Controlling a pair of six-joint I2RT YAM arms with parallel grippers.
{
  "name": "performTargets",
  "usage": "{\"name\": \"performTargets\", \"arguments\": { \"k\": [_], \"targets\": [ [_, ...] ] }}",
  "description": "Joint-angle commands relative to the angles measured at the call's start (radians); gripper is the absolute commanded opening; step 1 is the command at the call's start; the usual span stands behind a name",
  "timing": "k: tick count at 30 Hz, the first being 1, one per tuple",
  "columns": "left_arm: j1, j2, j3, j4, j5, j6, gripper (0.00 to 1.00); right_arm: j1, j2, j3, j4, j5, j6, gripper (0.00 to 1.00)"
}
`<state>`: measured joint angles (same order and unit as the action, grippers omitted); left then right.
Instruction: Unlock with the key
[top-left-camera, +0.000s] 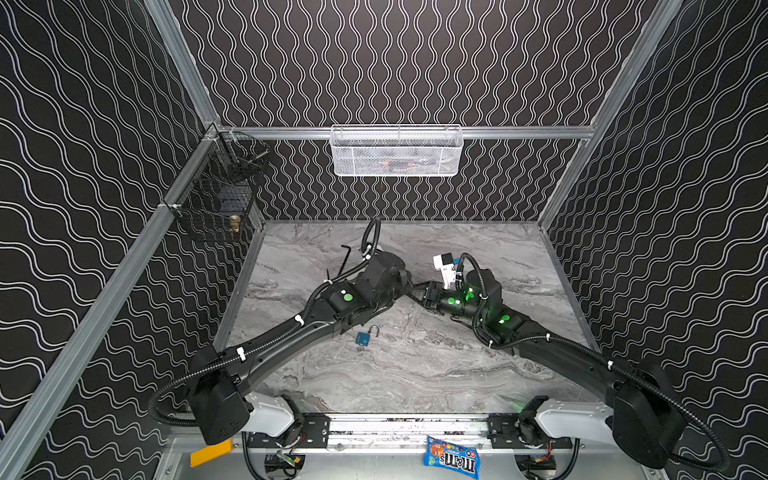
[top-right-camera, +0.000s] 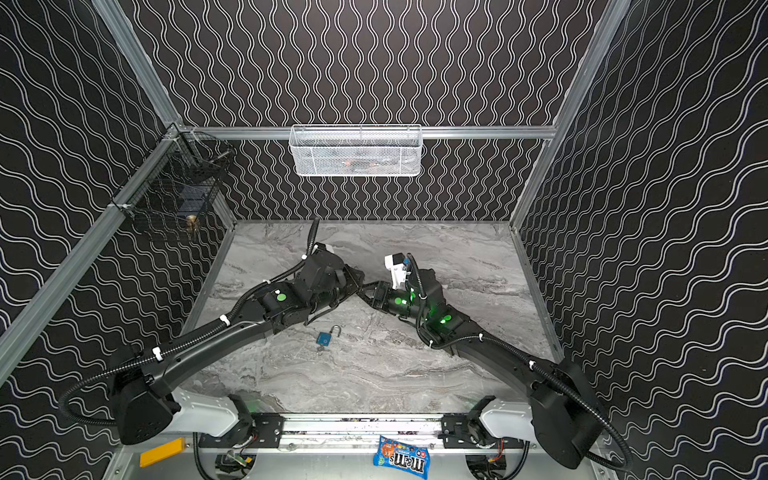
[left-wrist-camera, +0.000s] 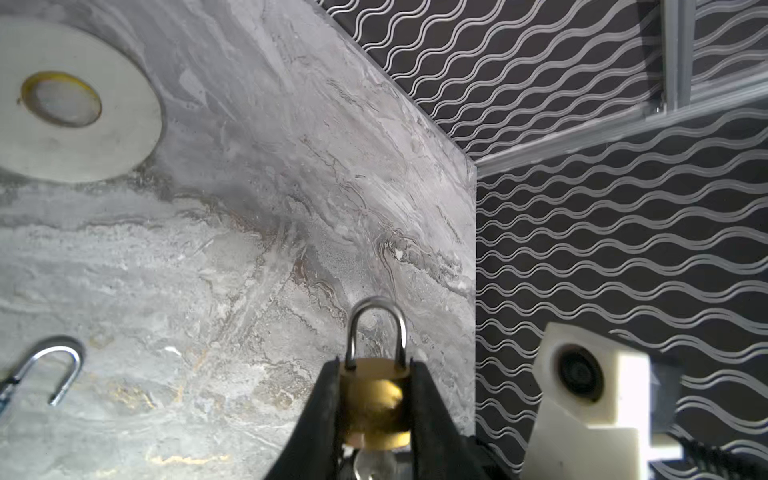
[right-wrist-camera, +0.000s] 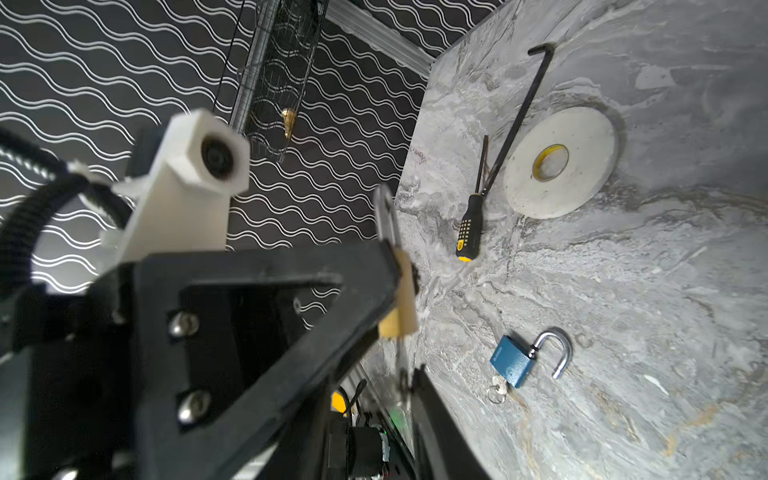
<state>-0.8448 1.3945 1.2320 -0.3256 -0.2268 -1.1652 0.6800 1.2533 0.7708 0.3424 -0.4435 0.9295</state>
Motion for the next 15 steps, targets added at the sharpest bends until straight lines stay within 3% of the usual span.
{"name": "performTargets", "arguments": {
  "k": [1, 8, 11, 15],
  "targets": [
    [0.013, -0.001, 0.008, 0.029, 0.033, 0.141, 0.0, 0.0, -0.026, 0.018, -0.025, 0.001, -0.066, 0.42],
    [0.051, -0.073, -0.046, 0.047, 0.075, 0.316, 0.0, -0.013, -0.067, 0.064, -0.157, 0.032, -0.143, 0.5],
    [0.052, -0.139, -0.123, 0.125, 0.093, 0.438, 0.0, -0.032, -0.081, 0.09, -0.226, 0.03, -0.186, 0.53],
    [0.055, -0.208, -0.17, 0.099, 0.08, 0.571, 0.0, -0.072, -0.08, 0.137, -0.336, -0.003, -0.257, 0.57]
  ]
}}
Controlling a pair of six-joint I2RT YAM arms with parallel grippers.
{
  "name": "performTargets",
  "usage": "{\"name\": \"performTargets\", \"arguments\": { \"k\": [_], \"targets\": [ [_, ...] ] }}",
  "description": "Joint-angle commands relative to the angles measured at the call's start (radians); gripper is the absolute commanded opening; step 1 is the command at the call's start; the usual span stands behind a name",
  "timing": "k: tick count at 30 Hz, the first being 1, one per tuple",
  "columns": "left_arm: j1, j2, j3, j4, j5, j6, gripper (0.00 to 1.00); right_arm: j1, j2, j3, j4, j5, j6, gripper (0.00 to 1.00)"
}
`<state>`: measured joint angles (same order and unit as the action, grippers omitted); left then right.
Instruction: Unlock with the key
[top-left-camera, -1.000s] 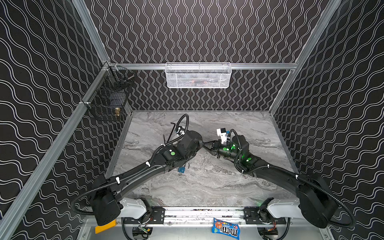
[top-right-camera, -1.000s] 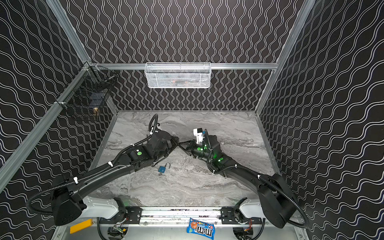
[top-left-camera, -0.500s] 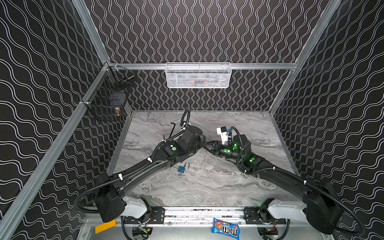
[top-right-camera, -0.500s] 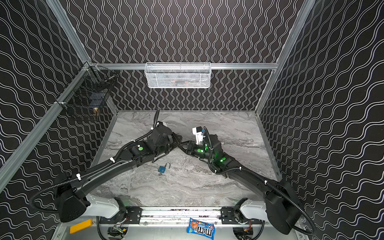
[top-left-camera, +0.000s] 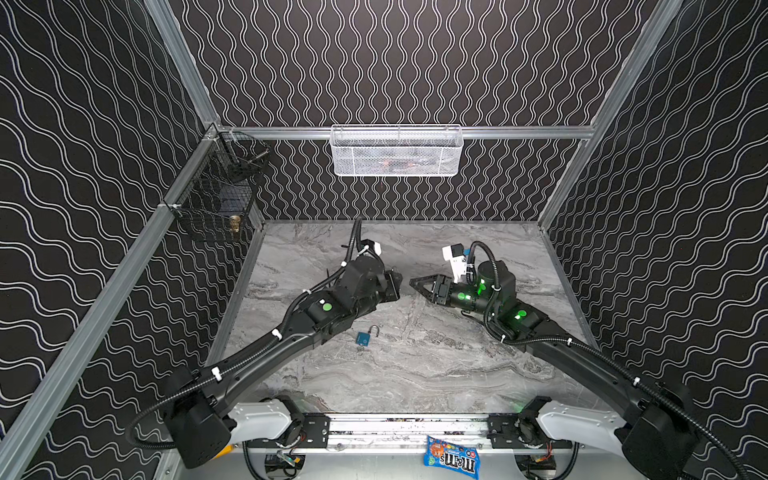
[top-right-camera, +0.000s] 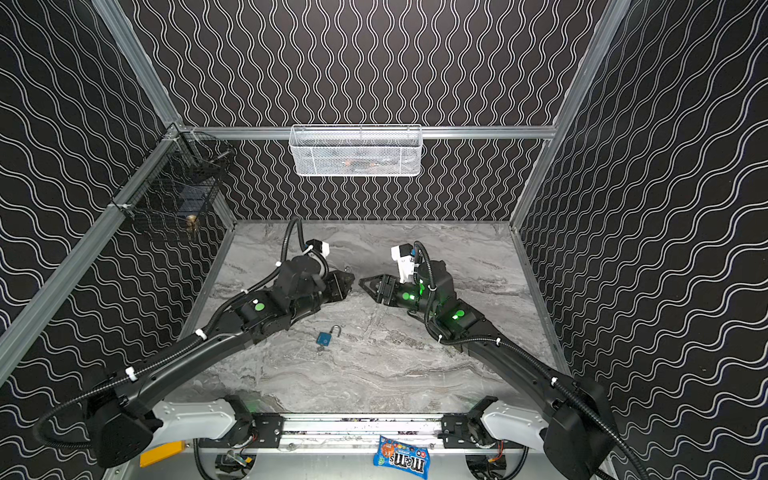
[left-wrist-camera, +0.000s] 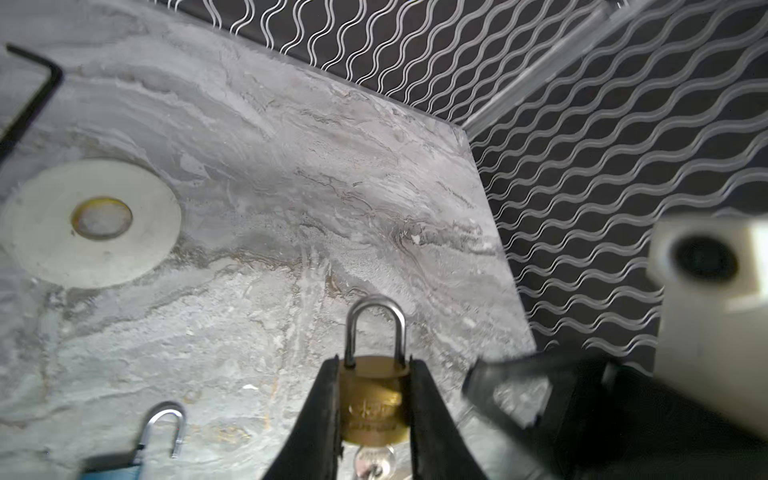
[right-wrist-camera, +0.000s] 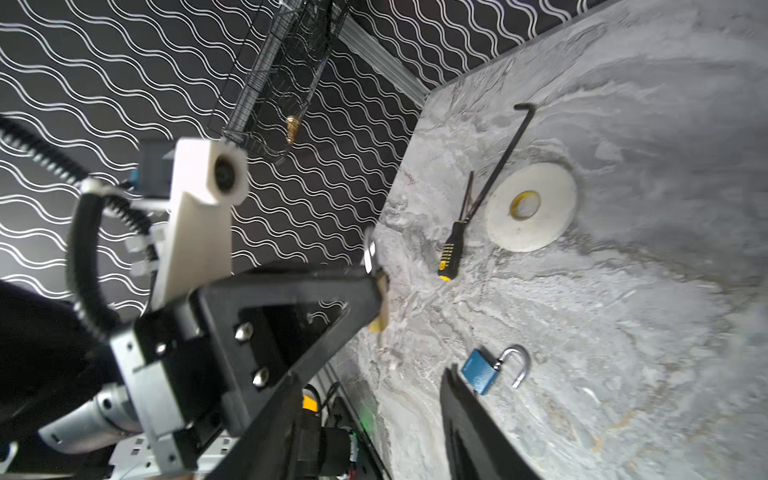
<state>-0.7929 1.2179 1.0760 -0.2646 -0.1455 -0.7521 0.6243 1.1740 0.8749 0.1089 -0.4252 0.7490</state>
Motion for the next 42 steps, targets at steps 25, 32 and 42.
{"name": "performTargets", "arguments": {
  "k": [25, 32, 42],
  "targets": [
    [0.003, -0.24, -0.457, 0.59, 0.031, 0.592, 0.0, 0.07, 0.262, 0.517, -0.646, 0.071, -0.447, 0.7],
    [0.003, -0.235, -0.464, 0.592, 0.013, 0.586, 0.0, 0.109, 0.352, 0.617, -0.697, 0.157, -0.47, 0.7],
    [0.003, -0.226, -0.453, 0.581, 0.017, 0.587, 0.0, 0.136, 0.427, 0.703, -0.741, 0.236, -0.49, 0.71]
  ]
}}
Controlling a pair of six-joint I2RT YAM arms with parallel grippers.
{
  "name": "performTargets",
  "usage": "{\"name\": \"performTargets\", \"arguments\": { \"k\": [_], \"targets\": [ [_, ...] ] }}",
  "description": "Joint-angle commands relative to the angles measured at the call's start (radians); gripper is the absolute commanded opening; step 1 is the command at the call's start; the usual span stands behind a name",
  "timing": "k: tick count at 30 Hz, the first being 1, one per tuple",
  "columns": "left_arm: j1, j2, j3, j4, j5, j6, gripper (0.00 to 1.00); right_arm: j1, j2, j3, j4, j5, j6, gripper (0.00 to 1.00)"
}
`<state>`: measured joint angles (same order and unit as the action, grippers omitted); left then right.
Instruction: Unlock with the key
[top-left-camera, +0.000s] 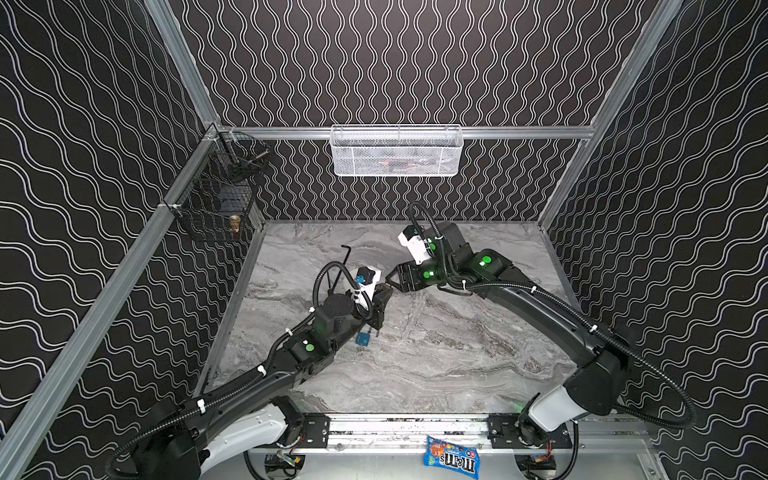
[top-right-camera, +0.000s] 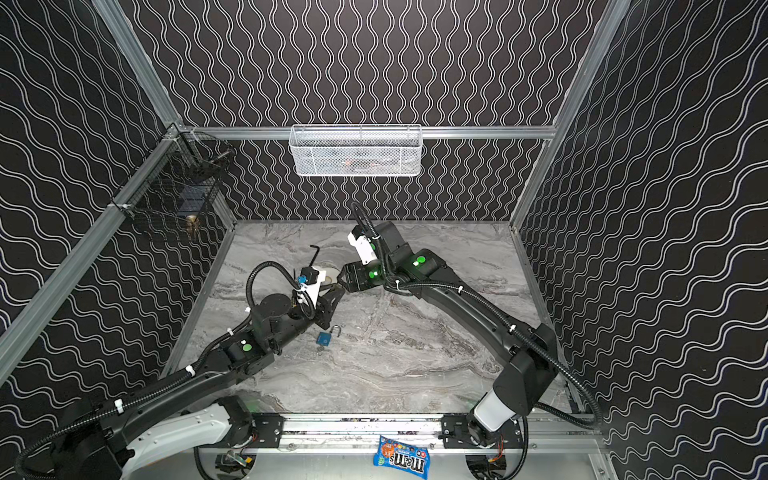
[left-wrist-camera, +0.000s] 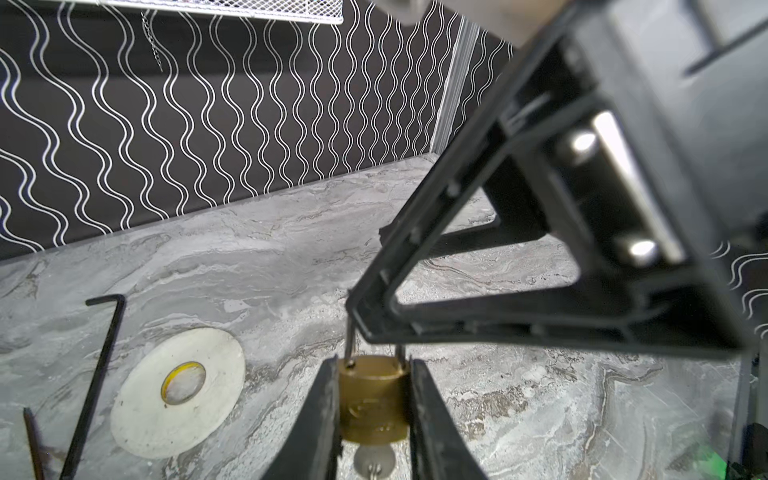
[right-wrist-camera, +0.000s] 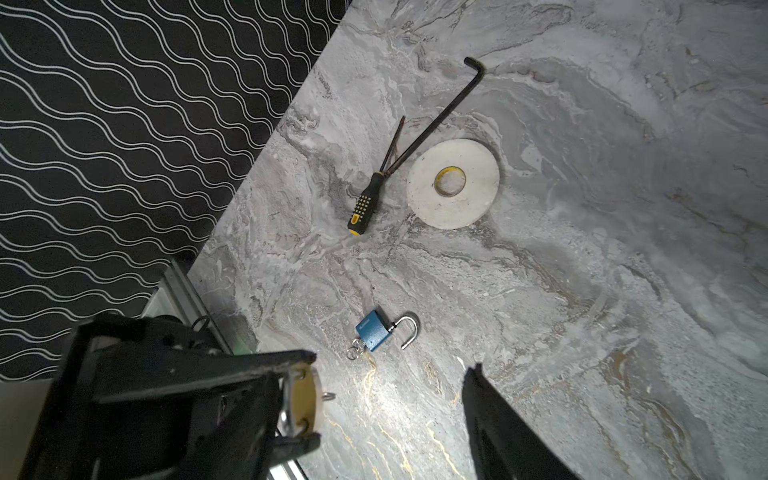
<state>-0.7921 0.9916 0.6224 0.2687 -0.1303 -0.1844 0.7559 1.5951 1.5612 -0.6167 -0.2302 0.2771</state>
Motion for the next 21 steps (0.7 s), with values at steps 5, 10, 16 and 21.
{"name": "performTargets", "arguments": {
  "k": [5, 10, 16, 21],
  "targets": [
    [0.002, -0.005, -0.007, 0.053, 0.001, 0.014, 0.0, 0.011, 0.022, 0.04, -0.037, 0.084, -0.019, 0.71],
    [0.001, -0.008, -0.01, 0.056, -0.004, 0.016, 0.0, 0.014, 0.046, 0.07, -0.064, 0.1, -0.024, 0.71],
    [0.002, -0.016, -0.012, 0.047, -0.008, 0.022, 0.0, 0.016, 0.05, 0.089, -0.09, 0.117, -0.043, 0.71],
    [0.002, -0.025, -0.02, 0.051, -0.014, 0.021, 0.0, 0.016, 0.054, 0.102, -0.128, 0.156, -0.057, 0.71]
  ]
}}
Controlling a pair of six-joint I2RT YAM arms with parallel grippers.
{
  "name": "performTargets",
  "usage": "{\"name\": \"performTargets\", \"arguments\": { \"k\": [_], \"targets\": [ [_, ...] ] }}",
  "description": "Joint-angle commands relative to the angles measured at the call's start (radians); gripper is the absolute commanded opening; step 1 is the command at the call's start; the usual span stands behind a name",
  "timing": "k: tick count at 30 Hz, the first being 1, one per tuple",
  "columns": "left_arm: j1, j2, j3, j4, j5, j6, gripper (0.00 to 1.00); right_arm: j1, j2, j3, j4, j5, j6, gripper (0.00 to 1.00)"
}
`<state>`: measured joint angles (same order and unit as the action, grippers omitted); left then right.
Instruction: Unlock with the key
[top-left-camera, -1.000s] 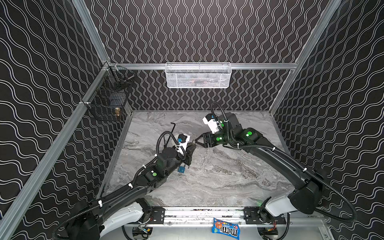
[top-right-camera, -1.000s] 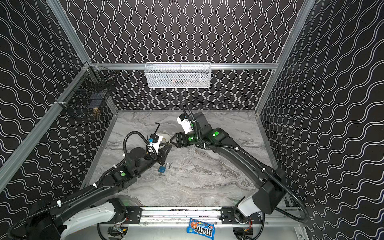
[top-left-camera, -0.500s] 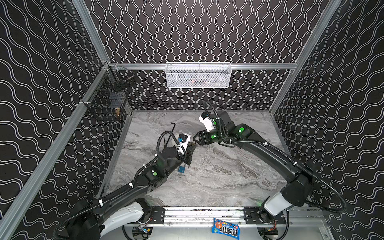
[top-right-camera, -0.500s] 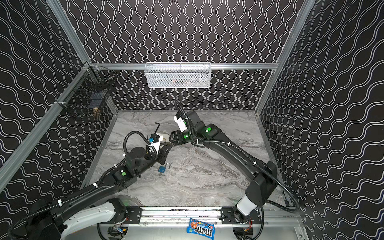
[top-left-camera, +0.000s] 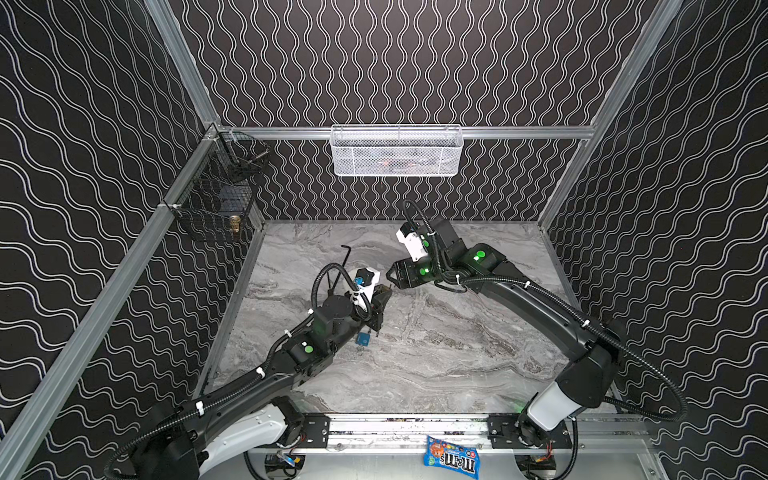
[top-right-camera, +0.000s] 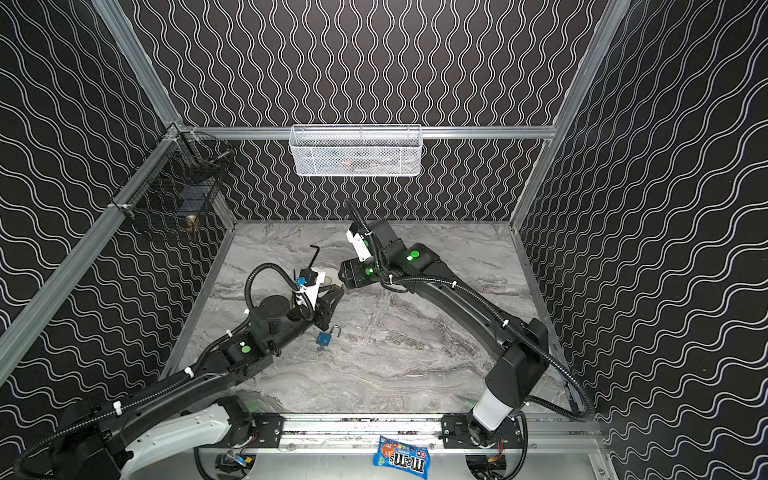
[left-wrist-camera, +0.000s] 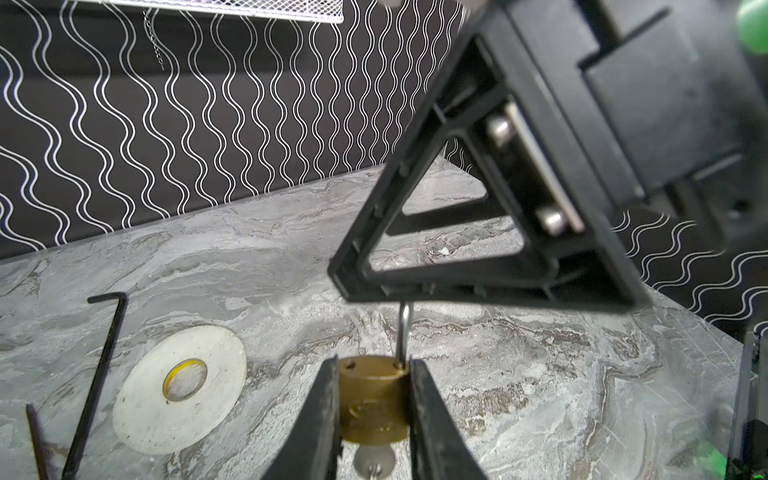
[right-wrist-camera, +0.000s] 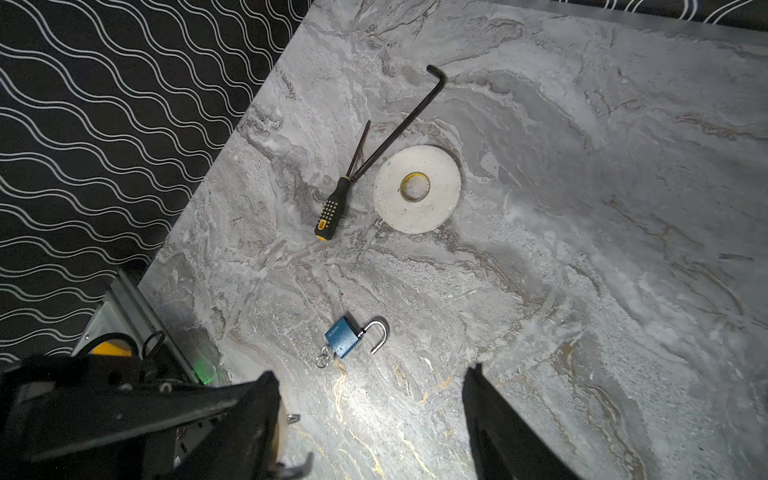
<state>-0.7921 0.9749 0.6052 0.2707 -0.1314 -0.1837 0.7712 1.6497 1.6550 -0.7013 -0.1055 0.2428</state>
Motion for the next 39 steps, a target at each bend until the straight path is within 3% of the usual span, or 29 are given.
{"name": "performTargets", "arguments": {
  "k": [1, 24, 39],
  "targets": [
    [0.001, -0.008, -0.004, 0.05, -0.013, 0.02, 0.0, 0.001, -0.003, 0.007, -0.046, 0.035, -0.024, 0.71],
    [0.001, 0.015, 0.018, 0.025, -0.008, 0.0, 0.0, -0.013, -0.102, -0.153, 0.038, -0.025, -0.009, 0.72],
    [0.001, 0.1, 0.111, -0.251, 0.026, -0.108, 0.0, -0.225, -0.271, -0.473, 0.18, -0.032, 0.157, 0.72]
  ]
}}
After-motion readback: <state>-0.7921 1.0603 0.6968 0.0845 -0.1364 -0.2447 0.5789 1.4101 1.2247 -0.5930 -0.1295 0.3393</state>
